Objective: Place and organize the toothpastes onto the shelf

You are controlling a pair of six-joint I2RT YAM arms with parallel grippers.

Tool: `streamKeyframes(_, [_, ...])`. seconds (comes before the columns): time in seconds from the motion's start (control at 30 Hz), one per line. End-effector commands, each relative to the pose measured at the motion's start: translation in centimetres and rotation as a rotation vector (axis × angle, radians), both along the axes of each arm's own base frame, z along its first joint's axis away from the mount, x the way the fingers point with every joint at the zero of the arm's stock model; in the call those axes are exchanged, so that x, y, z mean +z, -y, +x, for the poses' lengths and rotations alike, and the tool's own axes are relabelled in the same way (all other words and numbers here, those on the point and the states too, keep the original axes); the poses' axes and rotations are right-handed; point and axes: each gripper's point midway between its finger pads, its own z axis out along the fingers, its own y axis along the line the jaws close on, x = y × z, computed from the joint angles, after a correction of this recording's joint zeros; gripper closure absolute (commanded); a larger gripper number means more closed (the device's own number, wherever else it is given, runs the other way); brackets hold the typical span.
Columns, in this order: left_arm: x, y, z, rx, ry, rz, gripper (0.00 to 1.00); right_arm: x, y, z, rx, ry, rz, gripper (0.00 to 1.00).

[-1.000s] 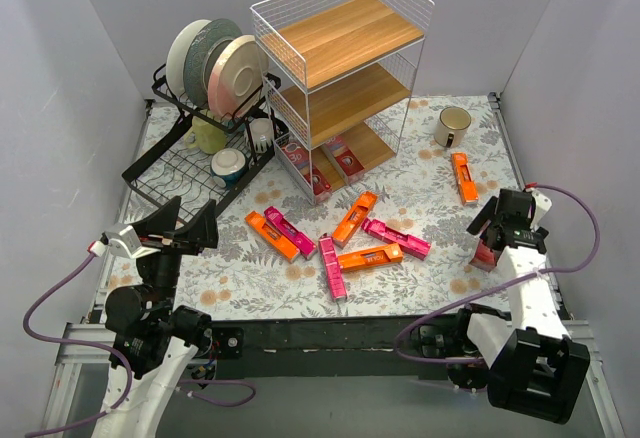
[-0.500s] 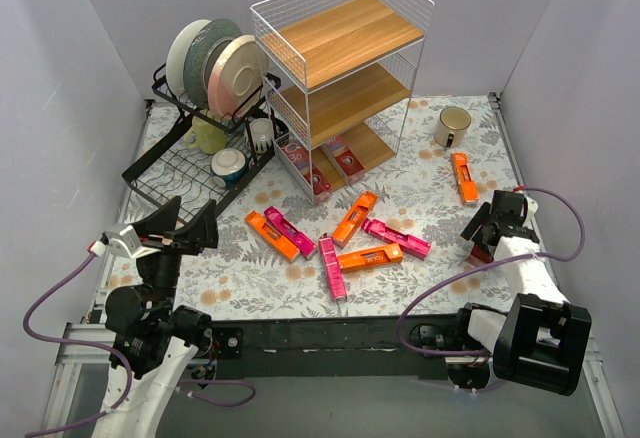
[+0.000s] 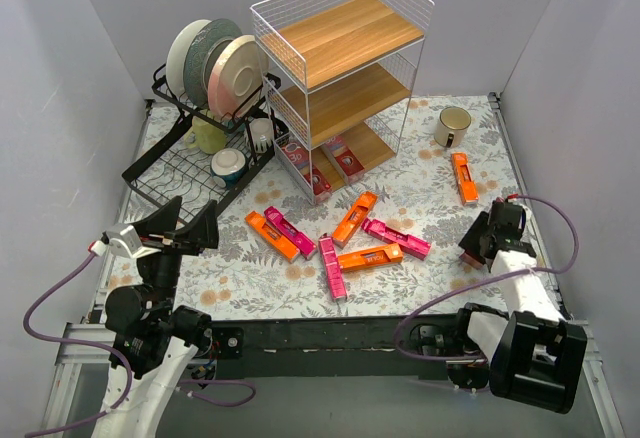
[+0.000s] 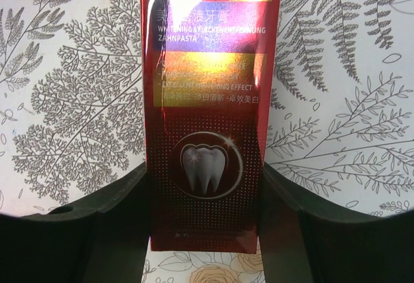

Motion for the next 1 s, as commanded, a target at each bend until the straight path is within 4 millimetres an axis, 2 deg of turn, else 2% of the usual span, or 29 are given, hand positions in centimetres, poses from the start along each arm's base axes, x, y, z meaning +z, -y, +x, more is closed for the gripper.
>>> streamKeyframes(0.0, [-0.6,0.5,0.5,-0.014,-0.022,0.034,0.02,0.9,-0.7,0.3,0.036,0.08,0.002,0.51])
streamKeyframes(0.17, [-0.9,0.8,0.8,-0.019,-0.036,0.044,0.02,3.8,-2.3,1.9,0.133,0.193,-0.024,0.56])
streamKeyframes(0.27, [-1.0,0.8,1.0,-0.018,-0.045,0.046,0.02,5.9,-4.0,3.3,0.239,0.262,-0.06,0.59])
streamKeyframes(0.33, [-1.1,0.9,1.2,-0.019,-0.053,0.052,0.02,7.5,-5.9,4.4,0.342,0.321,-0.081,0.6])
streamKeyframes(0.37, [-1.2,0.9,1.3,-0.018,-0.056,0.053,0.02,8.0,-6.5,4.8,0.406,0.334,-0.111,0.6])
streamKeyframes(0.4, [-1.2,1.0,1.4,-0.018,-0.062,0.055,0.02,8.5,-7.9,5.4,0.476,0.361,-0.11,0.6])
streamKeyframes(0.47, [-1.5,1.0,1.6,-0.017,-0.073,0.06,0.02,9.4,-8.9,6.2,0.548,0.385,-0.132,0.6])
streamKeyframes(0.5, [-1.5,1.1,1.7,-0.018,-0.078,0.06,0.02,9.3,-10.0,6.4,0.596,0.384,-0.125,0.6])
streamKeyframes(0.57, [-1.7,1.2,1.9,-0.019,-0.086,0.064,0.02,10.6,-11.7,7.5,0.675,0.432,-0.135,0.6])
streamKeyframes(0.6, [-1.7,1.2,1.9,-0.018,-0.089,0.065,0.02,10.2,-12.7,7.8,0.743,0.417,-0.135,0.6])
streamKeyframes(0.67, [-1.8,1.2,2.0,-0.017,-0.095,0.067,0.02,11.4,-14.4,8.9,0.817,0.448,-0.136,0.6])
streamKeyframes(0.7, [-1.9,1.2,2.1,-0.014,-0.099,0.071,0.02,11.0,-15.2,9.2,0.884,0.43,-0.147,0.6])
streamKeyframes(0.8, [-2.0,1.1,2.3,-0.01,-0.107,0.073,0.02,11.2,-16.7,10.6,0.967,0.432,-0.188,0.6])
streamKeyframes(0.97, [-2.4,1.2,2.7,-0.005,-0.126,0.08,0.02,11.9,-17.9,13.4,1.058,0.478,-0.269,0.6])
